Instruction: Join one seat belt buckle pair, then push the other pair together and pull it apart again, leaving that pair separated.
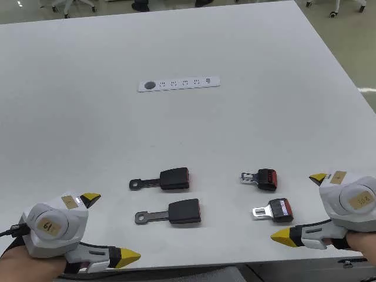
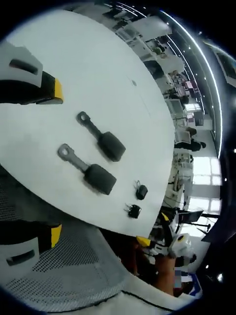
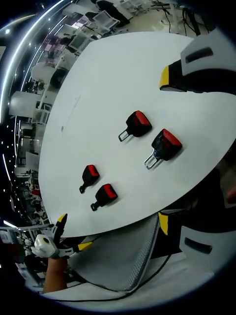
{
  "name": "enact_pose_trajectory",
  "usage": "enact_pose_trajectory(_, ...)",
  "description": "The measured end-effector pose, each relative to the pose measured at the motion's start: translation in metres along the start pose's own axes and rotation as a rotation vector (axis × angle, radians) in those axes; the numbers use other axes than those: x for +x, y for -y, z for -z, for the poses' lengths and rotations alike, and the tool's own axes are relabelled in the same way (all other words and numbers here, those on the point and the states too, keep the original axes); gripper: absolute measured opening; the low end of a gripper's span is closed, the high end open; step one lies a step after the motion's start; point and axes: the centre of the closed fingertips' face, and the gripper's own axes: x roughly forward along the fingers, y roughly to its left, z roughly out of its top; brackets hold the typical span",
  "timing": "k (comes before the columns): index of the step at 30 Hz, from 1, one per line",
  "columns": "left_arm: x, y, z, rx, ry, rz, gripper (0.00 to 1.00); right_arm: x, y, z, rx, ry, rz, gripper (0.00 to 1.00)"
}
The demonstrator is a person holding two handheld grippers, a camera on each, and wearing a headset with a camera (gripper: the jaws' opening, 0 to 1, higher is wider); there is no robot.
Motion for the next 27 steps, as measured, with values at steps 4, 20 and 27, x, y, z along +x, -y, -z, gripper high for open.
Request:
enact_pose_trajectory(4, 0.0, -0.001, -0.001, 0.0, 0.006, -0.009, 1.0, -0.001, 0.002, -0.002, -0.012, 0.002, 0.01, 1.0)
enact_pose_trajectory(20, 0.001, -0.008, 0.002, -0.001, -0.004, -0.018, 0.99, 0.001, 0.008, -0.009, -0.064, 0.006, 0.029, 0.98)
enact_pose_trajectory(27, 0.003, -0.01, 0.002, 0.012, -0.015, -0.013, 1.0, 0.001, 0.01, -0.011, -0.071, 0.008, 0.035, 0.97)
